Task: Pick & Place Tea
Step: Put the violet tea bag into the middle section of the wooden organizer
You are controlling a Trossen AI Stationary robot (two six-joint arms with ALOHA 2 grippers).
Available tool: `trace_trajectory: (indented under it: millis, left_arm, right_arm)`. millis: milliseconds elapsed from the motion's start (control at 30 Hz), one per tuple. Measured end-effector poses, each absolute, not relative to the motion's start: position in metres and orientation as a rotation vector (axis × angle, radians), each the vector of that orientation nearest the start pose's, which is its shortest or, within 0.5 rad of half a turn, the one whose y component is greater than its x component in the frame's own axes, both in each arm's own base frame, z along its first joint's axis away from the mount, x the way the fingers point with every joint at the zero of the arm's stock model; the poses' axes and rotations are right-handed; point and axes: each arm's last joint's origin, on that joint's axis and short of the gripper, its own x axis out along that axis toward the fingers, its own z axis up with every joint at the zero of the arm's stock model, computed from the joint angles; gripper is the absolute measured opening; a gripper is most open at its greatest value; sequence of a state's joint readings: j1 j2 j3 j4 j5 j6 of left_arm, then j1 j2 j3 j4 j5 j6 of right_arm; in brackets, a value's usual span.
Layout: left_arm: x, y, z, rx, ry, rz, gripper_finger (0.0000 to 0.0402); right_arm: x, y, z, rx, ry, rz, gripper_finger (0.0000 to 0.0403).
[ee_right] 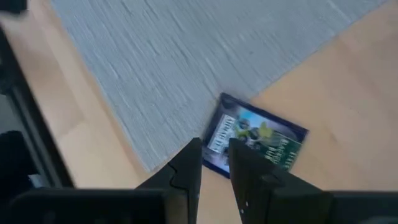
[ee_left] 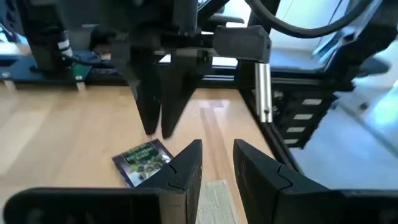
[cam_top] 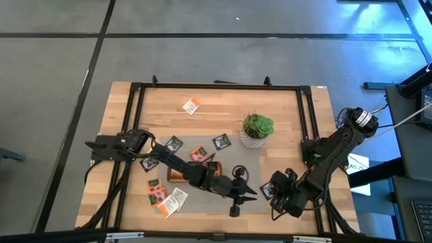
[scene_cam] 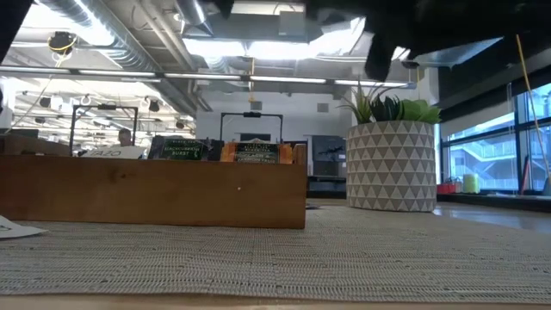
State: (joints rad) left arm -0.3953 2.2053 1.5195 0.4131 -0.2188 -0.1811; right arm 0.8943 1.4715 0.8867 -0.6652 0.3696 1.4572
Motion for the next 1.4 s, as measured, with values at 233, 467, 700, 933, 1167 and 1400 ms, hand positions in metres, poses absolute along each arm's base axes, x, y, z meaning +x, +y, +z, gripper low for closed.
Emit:
trace_trajectory:
  millis: [233, 467, 700, 933, 1167, 1400]
  left_arm:
    - [0.487, -0.196, 0.176, 0.033, 0.454, -0.06, 0.0088]
    - [0.499, -0.199, 0.155, 0.046, 0.488, -0.054, 0.0088]
    - [0.501, -0.192, 0.149, 0.025, 0.525, -0.048, 0.0088]
    - [0.5, -0.193, 0.149, 0.026, 0.525, -0.047, 0.0088]
    - [0.5, -0.193, 0.149, 0.025, 0.524, -0.046, 0.0088]
    - [0.498, -0.196, 0.147, 0.026, 0.55, -0.053, 0.0088]
  right_arm:
    - [0.172, 0.195, 0.191, 0.56, 1.053, -0.347, 0.0083]
    - [0.163, 0.186, 0.169, 0.623, 1.121, -0.449, 0.0083]
    - [0.154, 0.18, 0.146, 0.692, 1.235, -0.567, 0.0083]
    - [0.158, 0.185, 0.13, 0.702, 1.253, -0.61, 0.0083]
    - [0.165, 0.193, 0.125, 0.7, 1.222, -0.607, 0.0083]
    - [0.173, 0.198, 0.13, 0.731, 1.141, -0.575, 0.0083]
